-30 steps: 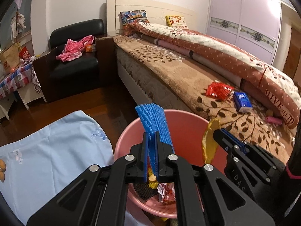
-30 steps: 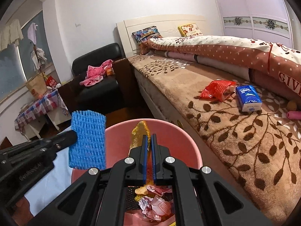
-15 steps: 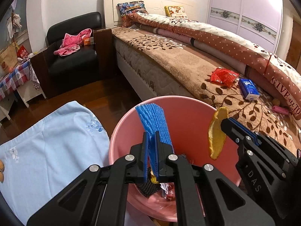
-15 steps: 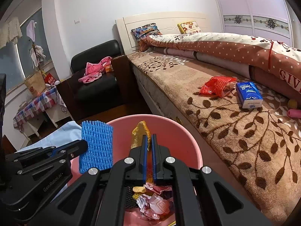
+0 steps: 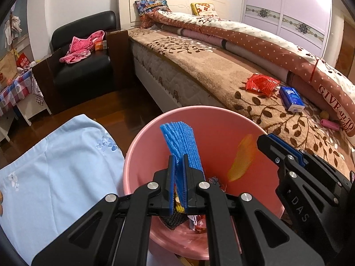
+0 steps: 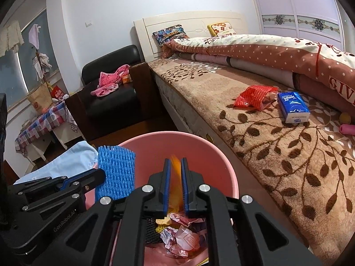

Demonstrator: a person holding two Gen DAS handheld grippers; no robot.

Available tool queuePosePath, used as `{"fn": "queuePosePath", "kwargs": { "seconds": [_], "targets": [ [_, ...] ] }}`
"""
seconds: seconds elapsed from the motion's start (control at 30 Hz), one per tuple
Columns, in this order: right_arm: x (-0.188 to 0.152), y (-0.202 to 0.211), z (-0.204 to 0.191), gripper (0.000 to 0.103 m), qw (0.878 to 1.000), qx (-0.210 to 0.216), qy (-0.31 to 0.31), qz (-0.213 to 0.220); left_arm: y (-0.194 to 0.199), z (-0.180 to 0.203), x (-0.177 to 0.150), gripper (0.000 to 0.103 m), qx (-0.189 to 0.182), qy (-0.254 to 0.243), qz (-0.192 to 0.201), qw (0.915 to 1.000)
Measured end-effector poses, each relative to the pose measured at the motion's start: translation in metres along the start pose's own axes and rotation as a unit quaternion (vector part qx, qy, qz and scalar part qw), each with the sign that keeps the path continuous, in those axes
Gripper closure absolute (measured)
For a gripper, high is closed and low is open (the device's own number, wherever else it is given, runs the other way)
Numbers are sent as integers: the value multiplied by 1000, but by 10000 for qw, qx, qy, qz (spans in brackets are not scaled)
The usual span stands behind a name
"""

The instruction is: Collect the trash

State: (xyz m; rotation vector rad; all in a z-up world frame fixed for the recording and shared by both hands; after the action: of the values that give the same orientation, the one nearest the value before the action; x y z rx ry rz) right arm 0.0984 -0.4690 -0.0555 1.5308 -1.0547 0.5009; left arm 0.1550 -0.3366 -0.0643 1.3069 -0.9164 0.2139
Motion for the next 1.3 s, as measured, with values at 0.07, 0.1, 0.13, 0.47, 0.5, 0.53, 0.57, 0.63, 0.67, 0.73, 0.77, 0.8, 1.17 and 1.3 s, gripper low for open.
{"fn": "queuePosePath", "kwargs": {
  "seconds": [0.07,0.1,0.13,0.47,0.5,0.53,0.57,0.63,0.67,0.73,0.77,0.8,1.17,1.3],
  "targets": [
    [0,0,1,86,10000,-14,-21,-4,-1,0,-1,97,-26,-11,-47,10000],
    [0,1,2,76,10000,-19,-47,-2,-2,0,-1,96,-35,-18,-74,10000],
    [0,1,2,72,10000,-17,-72,11,-2,0,-2,95,-44,-22,-91,9999],
    [0,4,3,71,9999,10,-149,34,2,0,-4,71,-134,-11,-81,9999],
    [0,4,4,71,9999,8,-151,37,1,0,-4,71,-140,-2,-85,9999],
    [0,4,4,70,9999,11,-152,43,2,0,-4,71,-138,4,-90,9999],
    [0,5,3,70,9999,11,-152,49,2,0,-4,71,-135,10,-93,9999],
    [0,5,2,70,9999,18,-155,55,2,-1,-4,71,-131,32,-98,9999],
    [0,5,2,69,9999,22,-155,55,3,-2,-4,71,-127,39,-98,9999],
    [-1,5,2,64,9999,22,-154,64,3,-4,-4,71,-122,67,-101,9999],
    [0,5,2,62,9999,25,-157,66,4,-5,-4,71,-121,80,-100,9998],
    [0,5,2,62,9998,32,-156,69,4,-5,-4,71,-122,89,-98,9998],
    [-4,5,-7,62,9999,76,-102,35,15,-17,-9,71,-207,225,-86,9995],
    [-7,9,-12,62,9999,93,-73,39,23,-22,-11,71,-299,251,-44,9992]
  ]
}}
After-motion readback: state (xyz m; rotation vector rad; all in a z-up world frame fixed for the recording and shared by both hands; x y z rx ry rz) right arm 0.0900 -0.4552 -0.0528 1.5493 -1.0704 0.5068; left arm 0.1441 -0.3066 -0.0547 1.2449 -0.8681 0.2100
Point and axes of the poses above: each gripper's, at about its wrist camera, not at the fingertips, and y roughly against the way its jaws point, z to its right, x to its top, the point moved 4 cm from there along -y, roughly the way its jaws point, and after that the axes turned 4 degrees about x, right-handed, at the moved point
